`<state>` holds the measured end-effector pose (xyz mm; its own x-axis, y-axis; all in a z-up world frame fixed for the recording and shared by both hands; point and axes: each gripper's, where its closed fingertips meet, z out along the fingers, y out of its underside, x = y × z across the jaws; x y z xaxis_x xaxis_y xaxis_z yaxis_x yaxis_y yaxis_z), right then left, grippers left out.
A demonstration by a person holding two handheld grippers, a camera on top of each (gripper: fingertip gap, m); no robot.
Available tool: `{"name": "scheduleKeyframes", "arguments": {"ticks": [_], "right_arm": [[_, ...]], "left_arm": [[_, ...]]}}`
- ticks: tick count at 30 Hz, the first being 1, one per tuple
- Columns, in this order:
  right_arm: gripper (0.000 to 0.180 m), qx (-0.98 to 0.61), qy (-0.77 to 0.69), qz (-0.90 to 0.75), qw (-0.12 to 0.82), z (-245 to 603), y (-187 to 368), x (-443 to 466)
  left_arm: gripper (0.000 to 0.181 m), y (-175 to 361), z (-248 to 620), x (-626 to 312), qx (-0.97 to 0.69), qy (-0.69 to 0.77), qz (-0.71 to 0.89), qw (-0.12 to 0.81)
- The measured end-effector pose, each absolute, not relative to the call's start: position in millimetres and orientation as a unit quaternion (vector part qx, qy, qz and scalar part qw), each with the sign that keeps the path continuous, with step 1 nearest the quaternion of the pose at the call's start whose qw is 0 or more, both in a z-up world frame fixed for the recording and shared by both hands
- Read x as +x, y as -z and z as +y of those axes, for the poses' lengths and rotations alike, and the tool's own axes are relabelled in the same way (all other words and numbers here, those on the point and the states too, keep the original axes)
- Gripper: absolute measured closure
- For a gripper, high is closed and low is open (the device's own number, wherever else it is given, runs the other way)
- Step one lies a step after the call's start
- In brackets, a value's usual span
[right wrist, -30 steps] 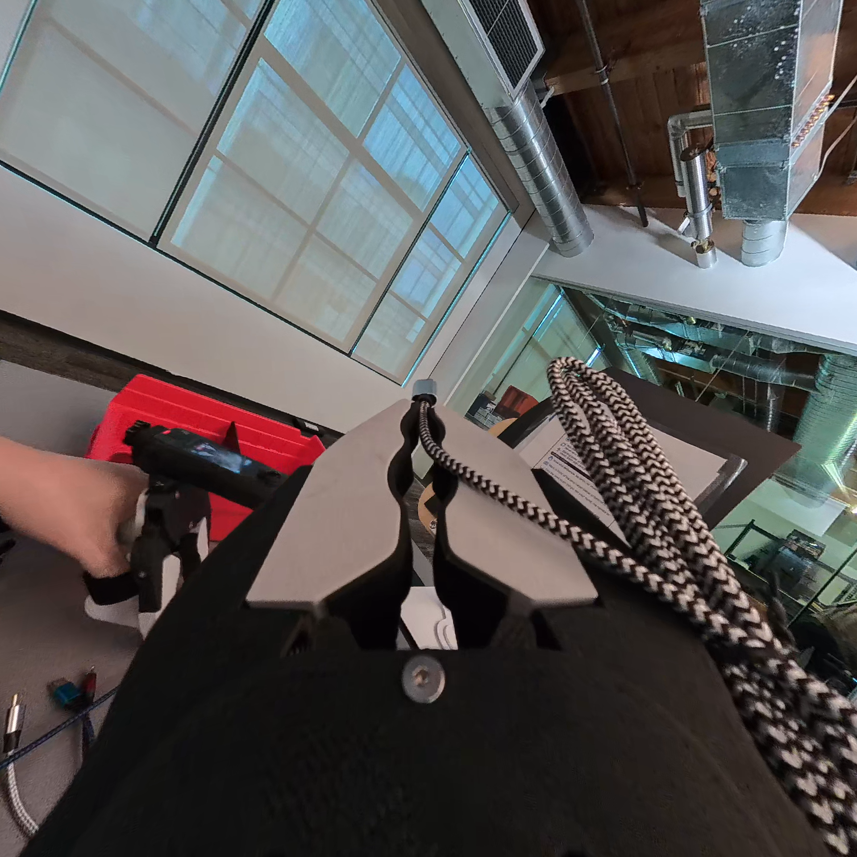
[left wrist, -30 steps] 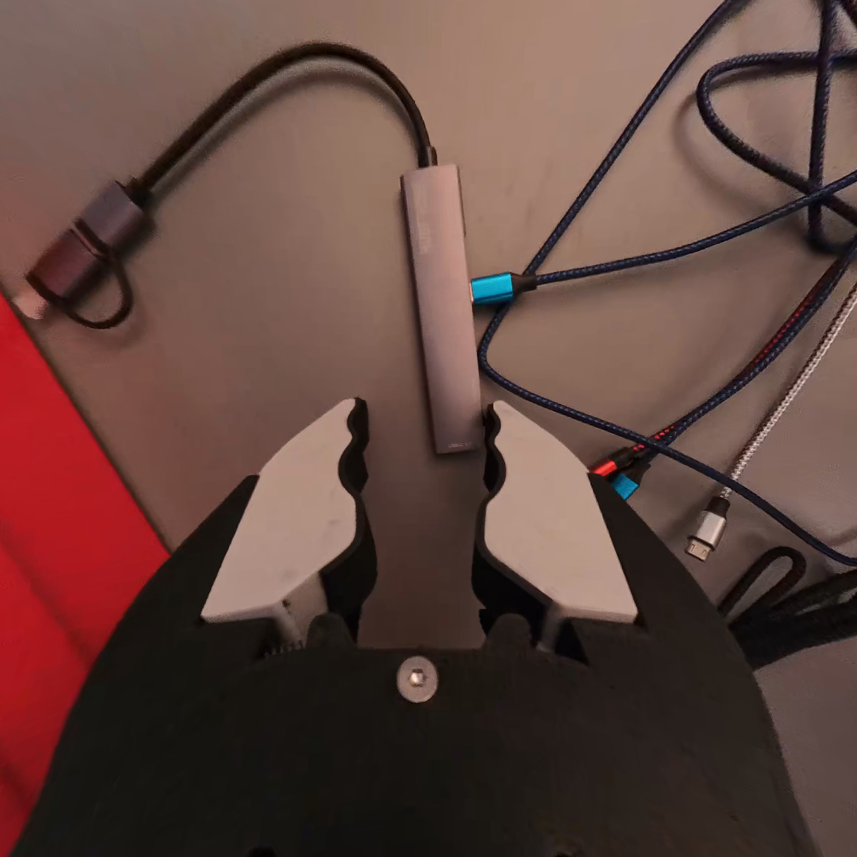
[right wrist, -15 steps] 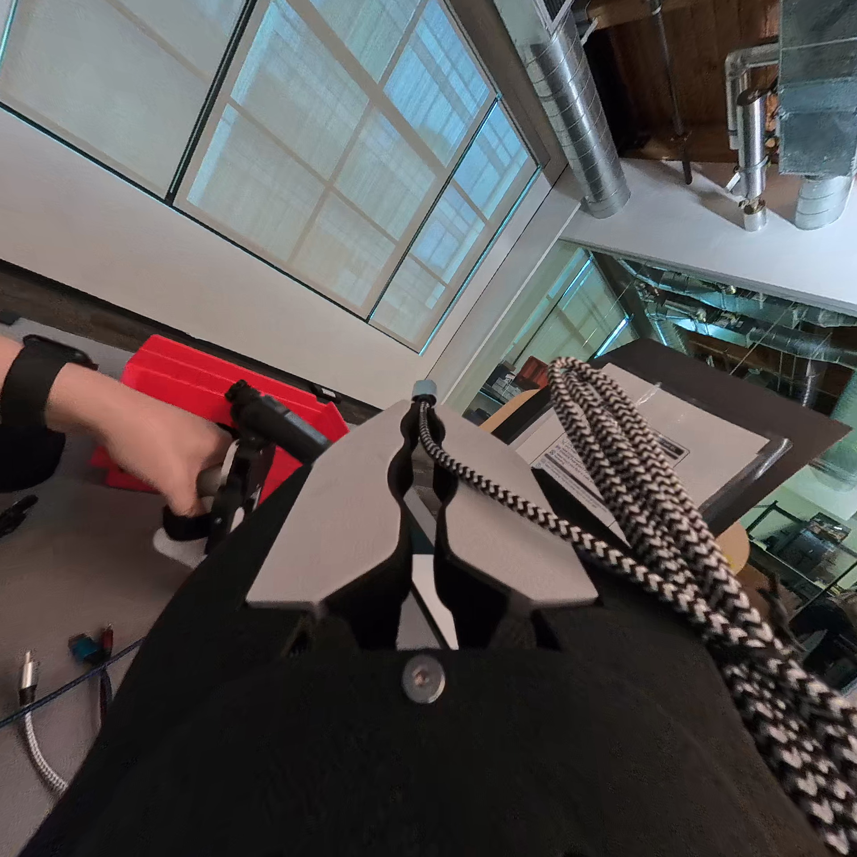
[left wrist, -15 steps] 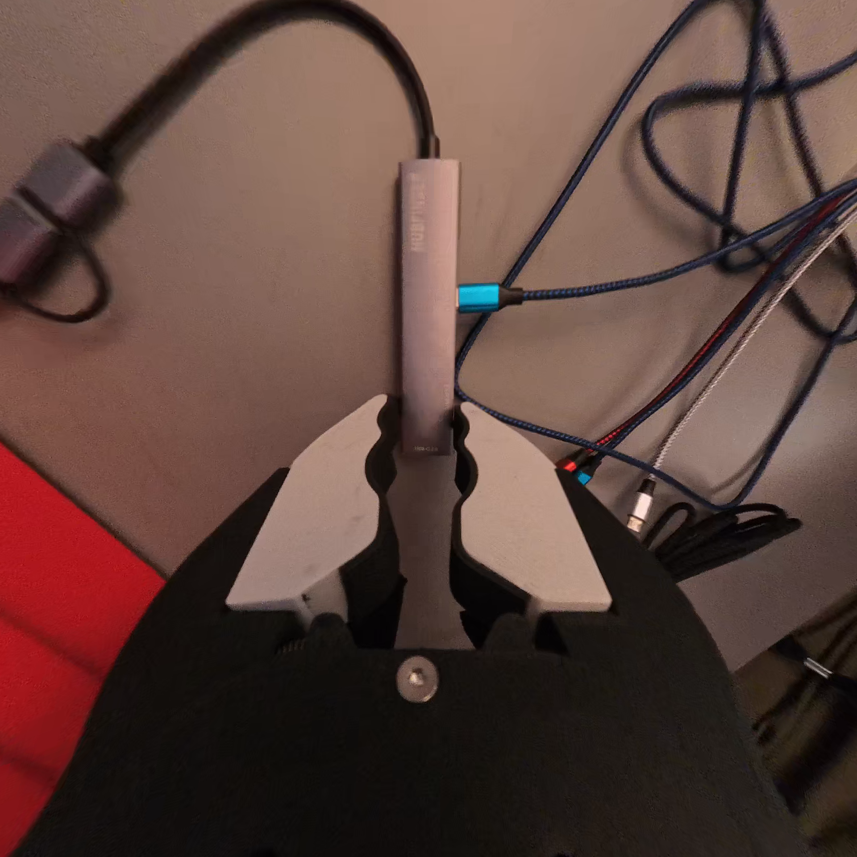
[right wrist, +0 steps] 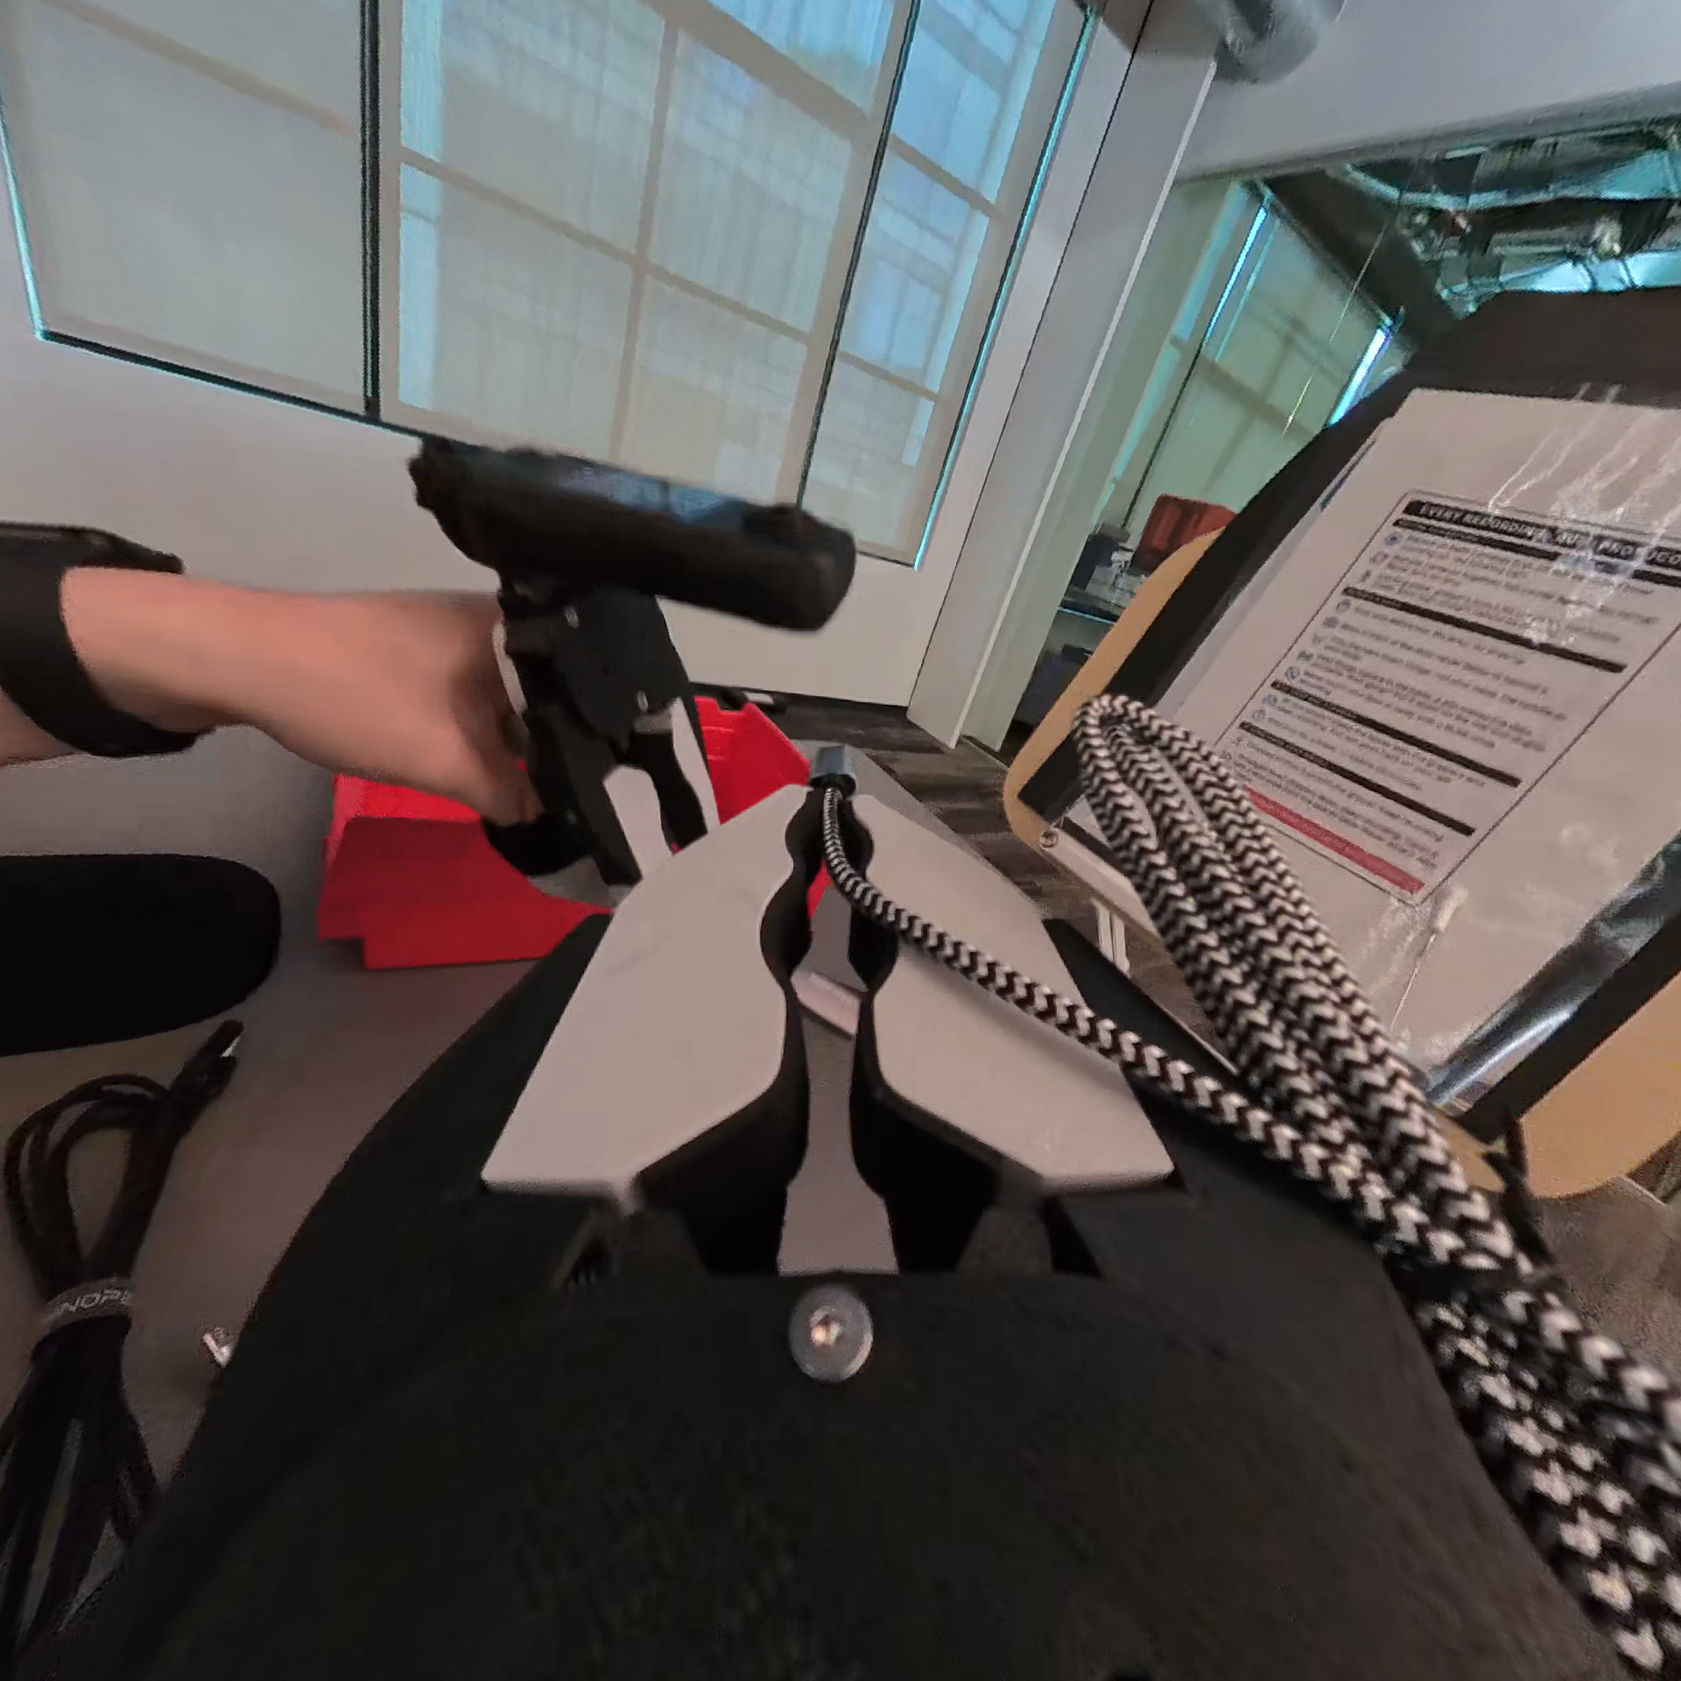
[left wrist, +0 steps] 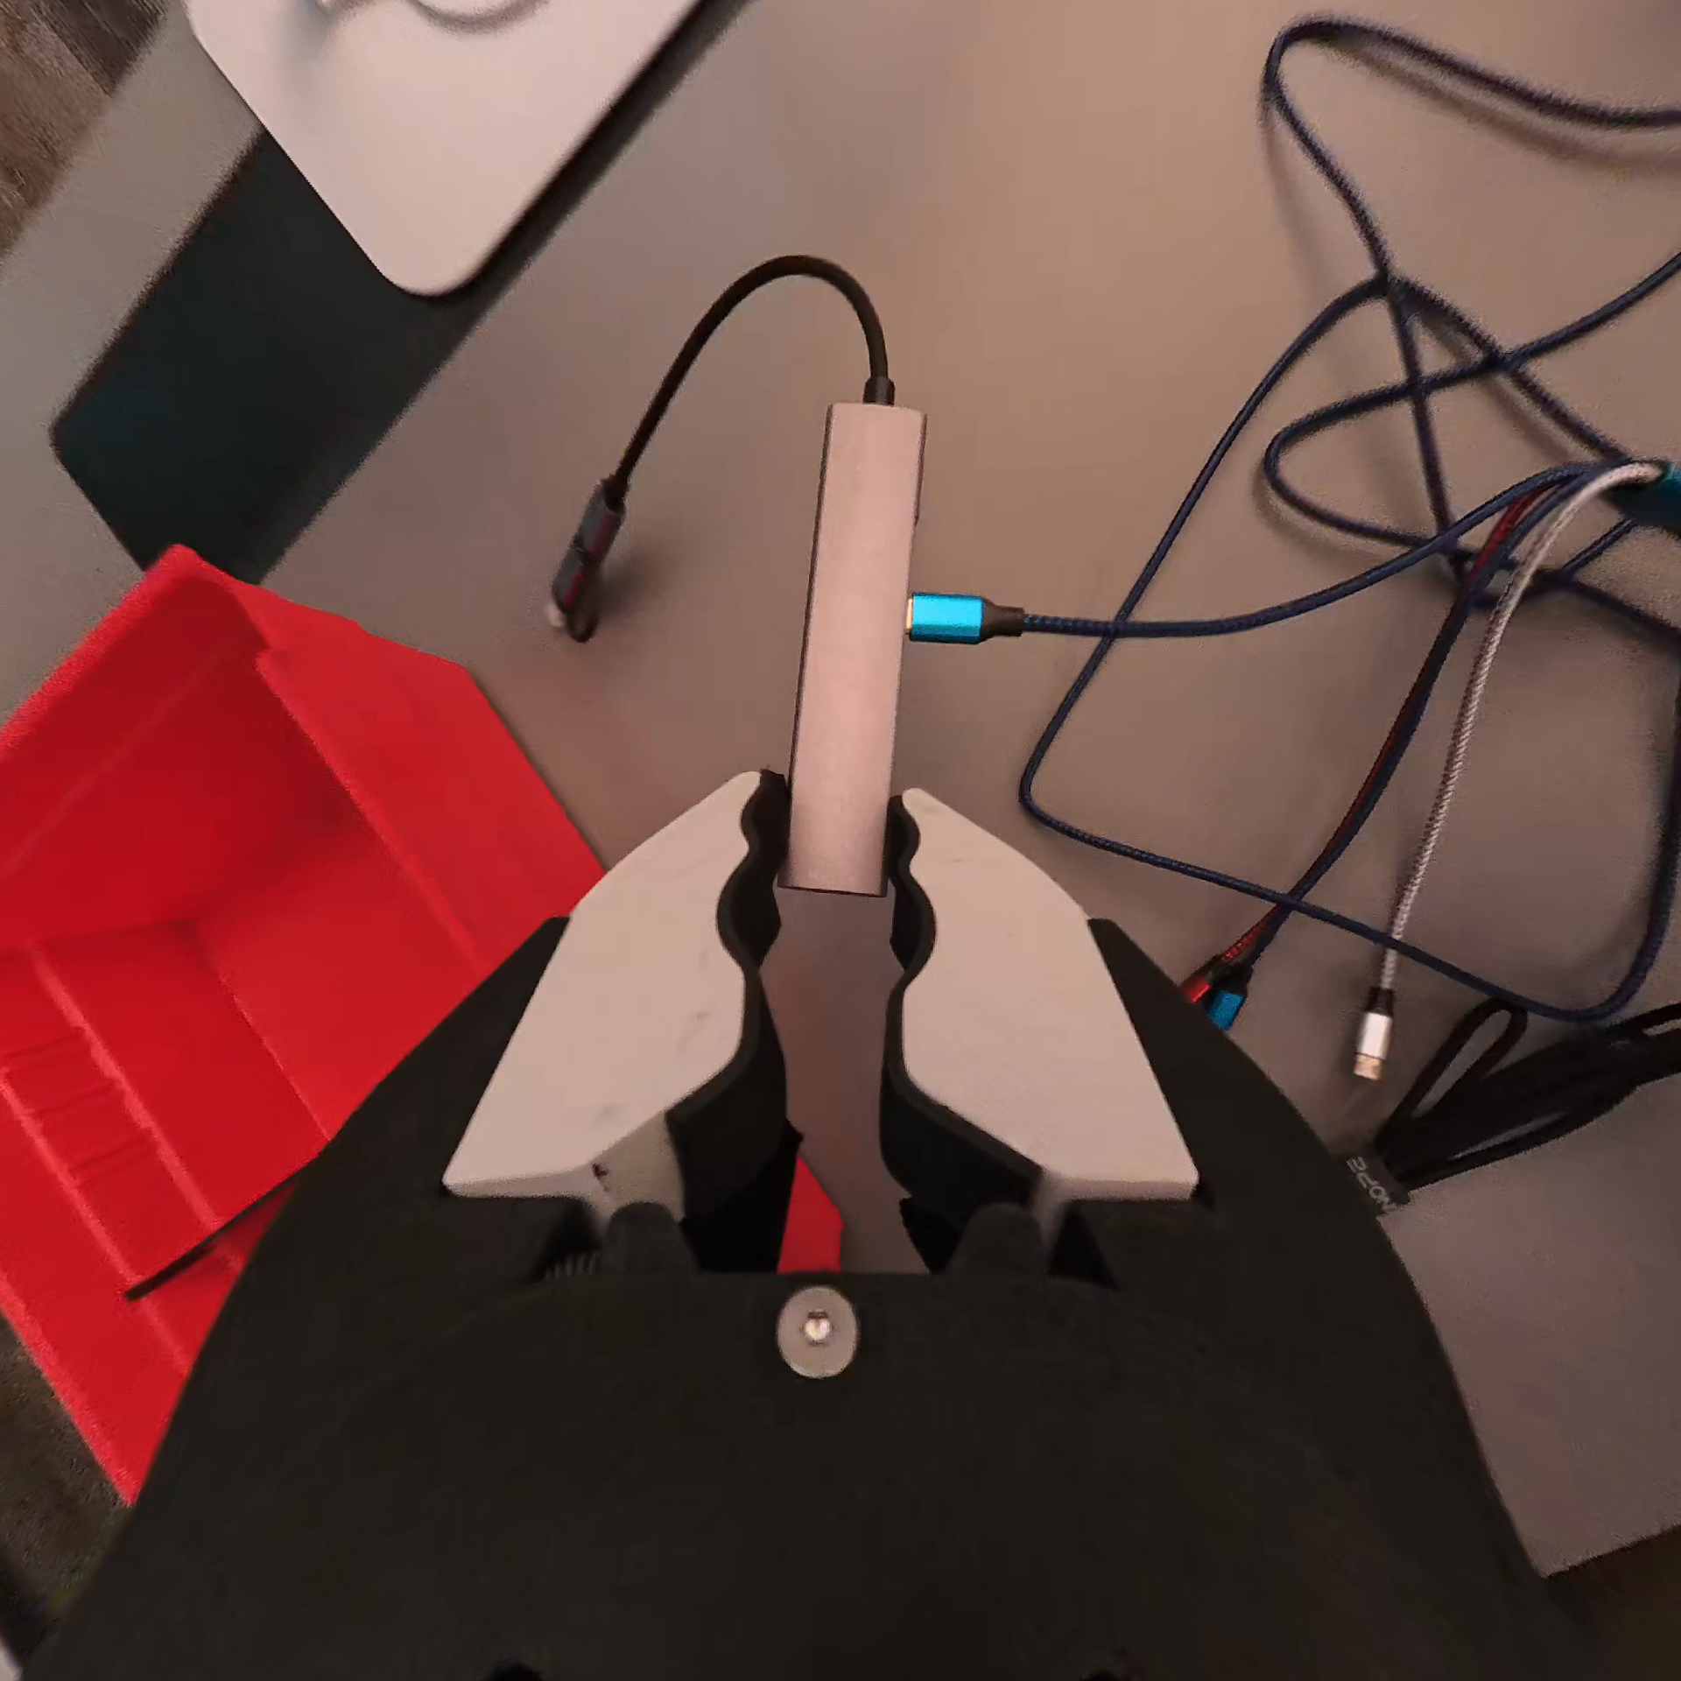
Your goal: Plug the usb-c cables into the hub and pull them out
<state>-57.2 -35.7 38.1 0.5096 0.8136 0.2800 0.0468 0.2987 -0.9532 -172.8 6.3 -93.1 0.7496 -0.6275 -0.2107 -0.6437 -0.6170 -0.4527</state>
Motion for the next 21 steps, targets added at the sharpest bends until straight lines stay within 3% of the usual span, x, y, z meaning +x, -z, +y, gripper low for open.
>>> {"name": "scheduleKeyframes", "arguments": {"ticks": [10, 21], "right_arm": [[0.177, -0.591, -0.282, -0.355, 0.668, -36.3, -6.6, -86.7], [0.177, -0.650, -0.321, -0.290, 0.625, -27.0, 37.7, -98.4]], "left_arm": [[0.159, 50.8, 2.7, -161.3, -0.884, 0.053, 0.317, 0.338], [0.160, 63.0, -7.1, -153.0, -0.894, 0.188, 0.252, 0.318]]}}
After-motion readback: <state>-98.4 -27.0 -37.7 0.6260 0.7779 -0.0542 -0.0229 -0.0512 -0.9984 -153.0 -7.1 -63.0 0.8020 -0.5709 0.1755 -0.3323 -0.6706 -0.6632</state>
